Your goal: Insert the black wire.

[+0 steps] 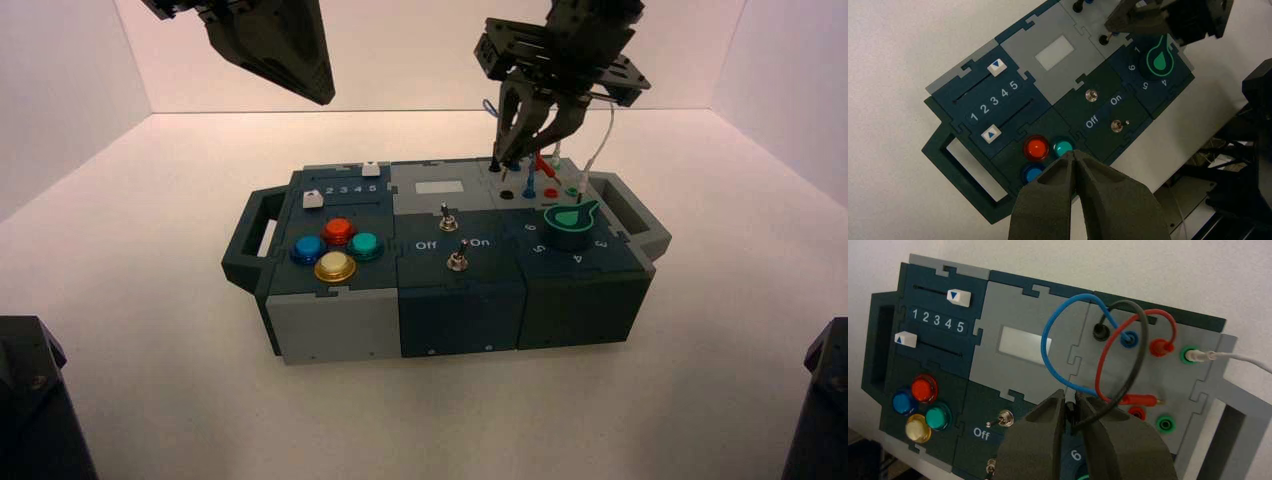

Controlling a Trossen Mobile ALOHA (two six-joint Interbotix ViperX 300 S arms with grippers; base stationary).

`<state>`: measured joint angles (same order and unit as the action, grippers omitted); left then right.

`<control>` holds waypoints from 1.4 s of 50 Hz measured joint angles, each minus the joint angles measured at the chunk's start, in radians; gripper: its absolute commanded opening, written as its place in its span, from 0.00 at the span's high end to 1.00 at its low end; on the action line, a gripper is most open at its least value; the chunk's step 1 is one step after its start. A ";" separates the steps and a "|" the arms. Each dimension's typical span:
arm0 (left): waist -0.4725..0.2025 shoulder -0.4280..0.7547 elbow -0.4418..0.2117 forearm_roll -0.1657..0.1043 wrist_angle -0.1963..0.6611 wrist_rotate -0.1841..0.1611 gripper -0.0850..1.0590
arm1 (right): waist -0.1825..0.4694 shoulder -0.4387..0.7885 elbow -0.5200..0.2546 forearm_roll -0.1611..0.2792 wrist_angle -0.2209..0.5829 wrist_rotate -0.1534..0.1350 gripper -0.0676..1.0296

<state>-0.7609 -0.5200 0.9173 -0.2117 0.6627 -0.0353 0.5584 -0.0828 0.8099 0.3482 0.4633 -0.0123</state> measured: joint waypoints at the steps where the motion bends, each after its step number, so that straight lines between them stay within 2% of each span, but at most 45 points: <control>1: 0.000 0.000 0.000 0.000 -0.002 0.000 0.95 | 0.000 0.000 -0.002 0.000 0.000 0.000 0.96; 6: 0.000 0.006 -0.003 0.000 -0.002 0.000 0.95 | 0.000 0.009 -0.006 -0.008 0.002 0.000 0.96; 18: 0.000 0.020 -0.023 0.000 0.014 0.000 0.95 | 0.002 0.032 -0.026 -0.057 0.020 0.002 0.96; 27: 0.000 0.021 -0.031 0.000 0.018 0.000 0.95 | 0.002 0.035 -0.028 -0.072 0.026 0.005 0.96; 70: 0.000 0.023 -0.034 0.000 0.018 0.006 0.95 | 0.002 0.069 -0.038 -0.094 0.035 0.009 0.96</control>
<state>-0.7609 -0.4970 0.8836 -0.2117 0.6811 -0.0291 0.5599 -0.0138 0.7716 0.2546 0.4985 -0.0031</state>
